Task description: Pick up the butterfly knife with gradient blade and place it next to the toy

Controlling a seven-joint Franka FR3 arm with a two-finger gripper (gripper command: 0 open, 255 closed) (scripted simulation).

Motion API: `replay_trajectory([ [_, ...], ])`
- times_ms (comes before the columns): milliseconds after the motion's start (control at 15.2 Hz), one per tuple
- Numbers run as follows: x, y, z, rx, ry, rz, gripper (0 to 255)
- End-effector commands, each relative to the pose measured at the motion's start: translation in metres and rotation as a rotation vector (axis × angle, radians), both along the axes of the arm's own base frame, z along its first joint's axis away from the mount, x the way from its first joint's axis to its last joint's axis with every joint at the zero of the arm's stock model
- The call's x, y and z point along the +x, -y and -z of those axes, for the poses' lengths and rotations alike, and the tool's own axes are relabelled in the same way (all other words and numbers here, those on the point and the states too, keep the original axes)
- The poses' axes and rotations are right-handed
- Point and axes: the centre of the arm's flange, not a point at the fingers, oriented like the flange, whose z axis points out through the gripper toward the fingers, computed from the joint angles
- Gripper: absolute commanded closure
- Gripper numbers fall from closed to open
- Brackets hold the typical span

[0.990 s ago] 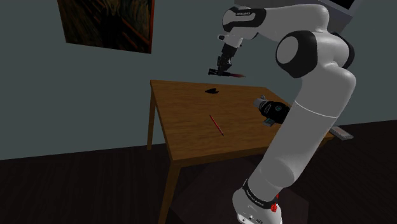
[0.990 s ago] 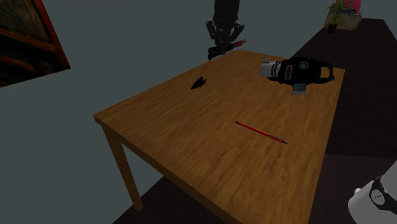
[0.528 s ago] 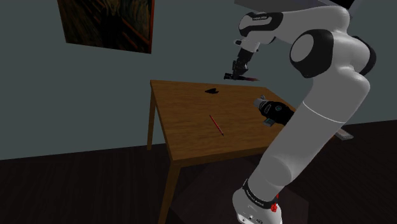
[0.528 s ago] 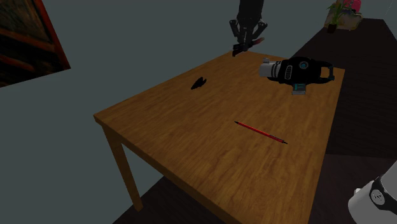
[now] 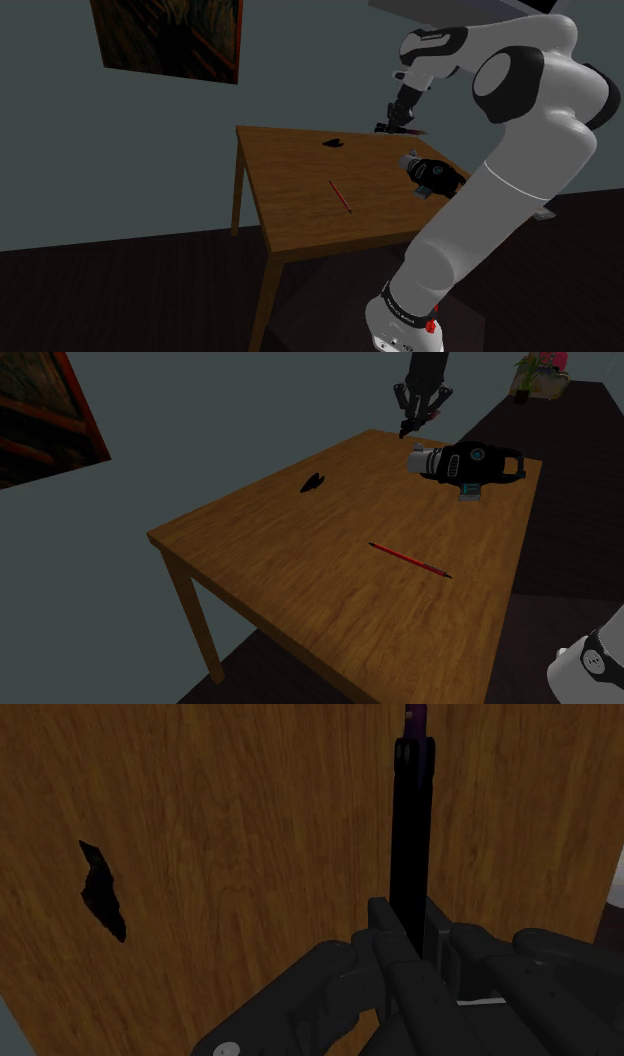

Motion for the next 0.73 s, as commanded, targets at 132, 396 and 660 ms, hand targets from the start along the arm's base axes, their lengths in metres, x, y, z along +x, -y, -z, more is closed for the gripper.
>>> replay_trajectory([
  [132, -0.003, 0.002, 0.019, 0.0, 0.0, -0.001, 255],
  [396, -0.003, 0.002, 0.04, 0.0, 0.0, -0.001, 255],
  [660, -0.003, 0.002, 0.061, 0.0, 0.0, -0.001, 255],
])
